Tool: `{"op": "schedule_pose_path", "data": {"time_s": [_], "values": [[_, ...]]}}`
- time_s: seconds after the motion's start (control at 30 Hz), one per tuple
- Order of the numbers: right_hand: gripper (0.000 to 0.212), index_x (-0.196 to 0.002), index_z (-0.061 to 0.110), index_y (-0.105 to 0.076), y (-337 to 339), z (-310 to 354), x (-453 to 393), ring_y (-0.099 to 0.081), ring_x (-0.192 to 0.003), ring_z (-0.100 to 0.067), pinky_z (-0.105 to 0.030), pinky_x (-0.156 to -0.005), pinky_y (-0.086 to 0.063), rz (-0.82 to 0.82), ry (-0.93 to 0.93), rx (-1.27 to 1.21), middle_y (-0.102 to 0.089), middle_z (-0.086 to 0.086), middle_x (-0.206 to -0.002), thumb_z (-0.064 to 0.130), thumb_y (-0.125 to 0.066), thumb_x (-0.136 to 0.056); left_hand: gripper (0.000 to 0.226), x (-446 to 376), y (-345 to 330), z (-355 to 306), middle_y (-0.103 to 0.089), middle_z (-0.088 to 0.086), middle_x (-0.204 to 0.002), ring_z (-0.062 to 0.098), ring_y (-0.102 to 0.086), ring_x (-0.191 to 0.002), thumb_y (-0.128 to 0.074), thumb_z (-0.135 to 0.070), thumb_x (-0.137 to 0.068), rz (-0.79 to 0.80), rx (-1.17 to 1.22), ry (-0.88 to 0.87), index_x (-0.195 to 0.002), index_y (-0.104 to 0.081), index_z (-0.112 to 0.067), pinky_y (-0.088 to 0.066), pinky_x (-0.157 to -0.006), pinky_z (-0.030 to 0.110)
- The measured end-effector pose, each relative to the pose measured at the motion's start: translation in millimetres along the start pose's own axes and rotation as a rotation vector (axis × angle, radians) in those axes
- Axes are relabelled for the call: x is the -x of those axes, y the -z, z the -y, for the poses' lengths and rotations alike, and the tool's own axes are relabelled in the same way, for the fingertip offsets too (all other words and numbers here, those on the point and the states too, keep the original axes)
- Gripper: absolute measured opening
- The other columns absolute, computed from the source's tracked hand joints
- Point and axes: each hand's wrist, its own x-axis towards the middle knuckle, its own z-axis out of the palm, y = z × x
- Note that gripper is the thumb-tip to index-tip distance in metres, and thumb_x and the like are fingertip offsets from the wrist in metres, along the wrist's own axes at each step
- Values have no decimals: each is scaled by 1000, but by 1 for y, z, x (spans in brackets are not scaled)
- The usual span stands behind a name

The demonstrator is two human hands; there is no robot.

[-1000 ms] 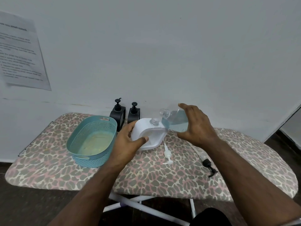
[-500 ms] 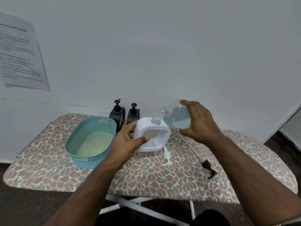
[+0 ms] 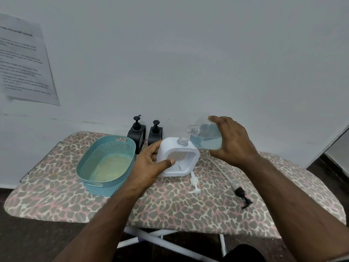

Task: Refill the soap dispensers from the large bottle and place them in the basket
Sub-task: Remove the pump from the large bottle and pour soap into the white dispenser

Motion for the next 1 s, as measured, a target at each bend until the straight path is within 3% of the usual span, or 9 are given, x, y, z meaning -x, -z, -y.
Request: {"op": "schedule_pose_path", "data": {"time_s": [0.5,0.7,1.0], "values": [[98,-148,24,-38,3,2,-1,-53,-120,-30,-50,-100,-45,-21,34,69,-54,-11,-136,38,-87,-65,75,0,-1,4,-75,-8,-115,19,-71,-110,-86,-44,-60,3,-6,-1,-131,-65,-41,-60,-96,51],[98,-148,22,-40,6,2,-3,-54,-118,-29,-49,-98,-45,-24,47,90,-55,-10,-134,37,-87,-64,68,-1,-1,5,-75,-8,-114,18,-71,-109,-86,-33,-66,1,-8,-11,-131,-66,-39,-60,-96,50],[97,-147,19,-44,11,4,-3,-55,-115,-30,-47,-94,-46,-42,69,120,-58,-12,-131,34,-89,-63,68,-2,-2,6,-75,-9,-115,18,-71,-110,-87,-35,-66,14,-7,-14,-131,-66,-40,-59,-97,50]]}}
